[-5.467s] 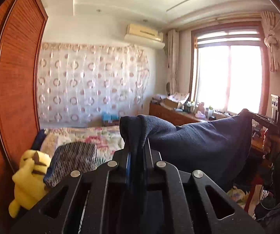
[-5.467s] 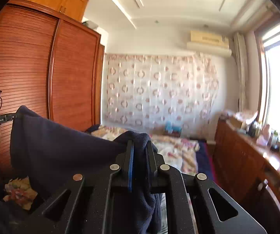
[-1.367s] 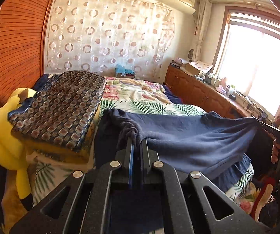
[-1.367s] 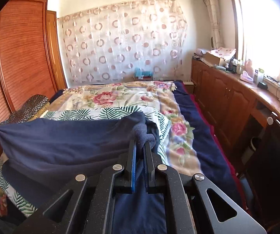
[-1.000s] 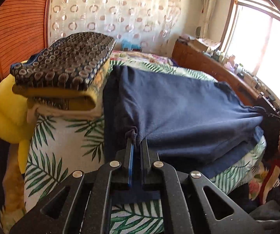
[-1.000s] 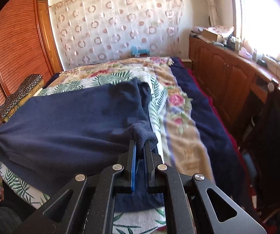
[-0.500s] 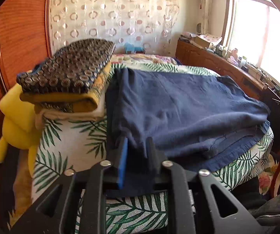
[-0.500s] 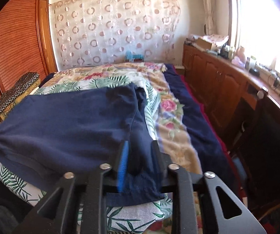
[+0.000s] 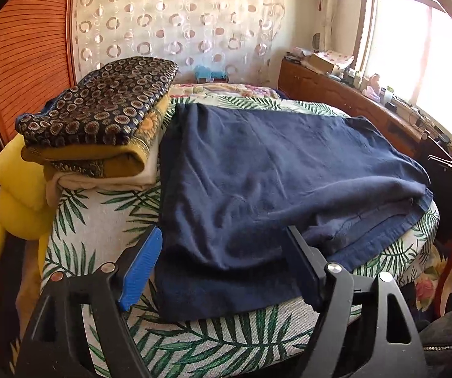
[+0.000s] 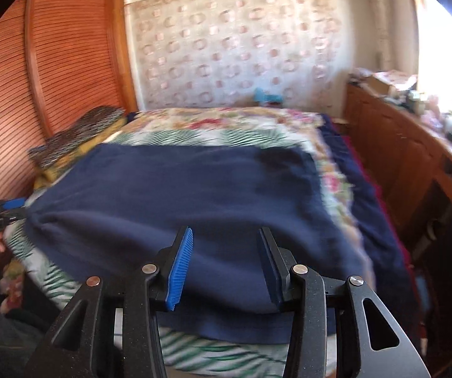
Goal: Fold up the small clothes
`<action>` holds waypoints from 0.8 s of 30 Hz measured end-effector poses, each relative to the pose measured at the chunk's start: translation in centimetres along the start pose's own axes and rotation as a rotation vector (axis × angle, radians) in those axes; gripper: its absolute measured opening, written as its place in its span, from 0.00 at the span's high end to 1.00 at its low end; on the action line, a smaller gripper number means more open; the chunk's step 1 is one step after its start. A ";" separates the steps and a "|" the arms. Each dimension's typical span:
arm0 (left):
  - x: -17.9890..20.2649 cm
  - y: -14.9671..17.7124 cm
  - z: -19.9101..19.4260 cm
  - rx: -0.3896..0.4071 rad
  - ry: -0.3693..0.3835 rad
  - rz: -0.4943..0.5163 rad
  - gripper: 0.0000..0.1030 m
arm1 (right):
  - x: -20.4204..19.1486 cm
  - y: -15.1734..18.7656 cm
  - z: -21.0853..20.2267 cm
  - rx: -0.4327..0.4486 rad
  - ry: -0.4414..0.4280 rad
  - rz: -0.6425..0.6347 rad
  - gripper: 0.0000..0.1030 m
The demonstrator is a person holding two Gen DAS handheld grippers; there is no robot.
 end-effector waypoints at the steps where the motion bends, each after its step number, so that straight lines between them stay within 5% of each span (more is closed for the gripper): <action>1: 0.1 0.1 0.1 -0.003 -0.001 0.001 0.24 | -0.9 0.2 0.4 -0.012 -0.023 -0.016 0.57; 9: 1.5 0.7 -0.2 0.001 0.014 0.018 0.24 | -5.9 2.0 3.5 -0.108 -0.131 -0.134 0.57; 21: 5.0 2.1 -0.8 0.011 0.082 0.064 0.24 | -4.5 4.0 5.6 -0.202 -0.093 -0.036 0.57; 24: 6.4 2.3 -0.5 -0.002 0.129 0.099 0.39 | -4.2 3.7 5.9 -0.200 -0.093 -0.016 0.57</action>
Point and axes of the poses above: each gripper's, at about its wrist camera, not at the fingertips, and z roughly the way its jaws point, x to its right, y to its underside, the point moved 5 cm from there along z, roughly the way its jaws point, and after that the axes turned 10 degrees about -x, right-handed, at the moved point
